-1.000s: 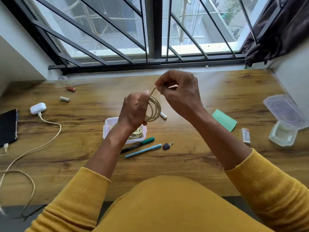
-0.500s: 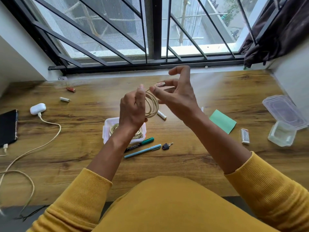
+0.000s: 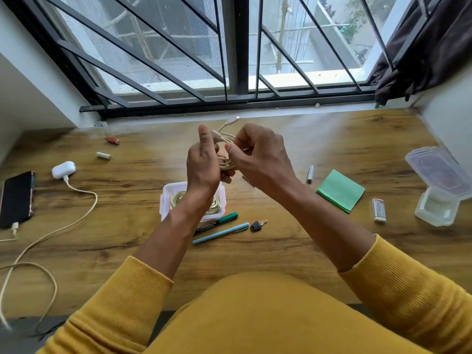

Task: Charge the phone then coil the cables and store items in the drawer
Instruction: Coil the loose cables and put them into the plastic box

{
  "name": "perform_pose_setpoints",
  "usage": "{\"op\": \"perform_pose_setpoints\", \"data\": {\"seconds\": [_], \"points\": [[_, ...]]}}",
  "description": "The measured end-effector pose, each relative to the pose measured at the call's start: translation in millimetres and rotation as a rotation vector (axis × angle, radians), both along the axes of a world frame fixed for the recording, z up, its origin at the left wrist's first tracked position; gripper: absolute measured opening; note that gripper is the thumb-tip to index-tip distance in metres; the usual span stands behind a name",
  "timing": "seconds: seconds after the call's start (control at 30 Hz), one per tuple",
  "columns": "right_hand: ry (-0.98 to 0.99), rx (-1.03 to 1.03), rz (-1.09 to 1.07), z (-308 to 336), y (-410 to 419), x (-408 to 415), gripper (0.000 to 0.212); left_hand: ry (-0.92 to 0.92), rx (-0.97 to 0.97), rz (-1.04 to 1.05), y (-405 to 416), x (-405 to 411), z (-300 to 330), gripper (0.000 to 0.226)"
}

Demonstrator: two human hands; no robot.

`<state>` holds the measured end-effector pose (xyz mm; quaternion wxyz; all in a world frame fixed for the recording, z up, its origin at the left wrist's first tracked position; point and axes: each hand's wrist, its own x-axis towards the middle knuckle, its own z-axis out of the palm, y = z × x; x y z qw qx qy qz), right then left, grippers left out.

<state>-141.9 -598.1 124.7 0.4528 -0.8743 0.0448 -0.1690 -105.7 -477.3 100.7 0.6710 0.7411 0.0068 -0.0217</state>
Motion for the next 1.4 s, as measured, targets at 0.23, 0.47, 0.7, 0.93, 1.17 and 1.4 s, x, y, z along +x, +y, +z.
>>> {"op": "perform_pose_setpoints", "data": {"seconds": [0.23,0.47,0.7,0.93,1.17,1.4], "points": [[-0.118,0.177,-0.105,-11,1,3,0.014,-0.054,-0.048,0.076,-8,-3,-1,0.044],[0.070,0.789,-0.167,-8,-8,11,0.014,-0.254,-0.059,0.088,-17,-6,5,0.029],[0.135,0.868,-0.027,4,-18,10,0.019,-0.333,-0.003,-0.009,-13,0,4,0.027],[0.252,0.724,0.070,-1,-27,13,0.020,-0.206,-0.122,-0.020,-9,10,3,0.046],[0.250,0.968,0.190,-7,-26,12,0.022,0.016,-0.250,-0.050,-8,16,3,0.050],[0.266,1.147,0.243,-15,-33,11,0.031,-0.009,-0.076,-0.115,-4,13,6,0.042]]}}
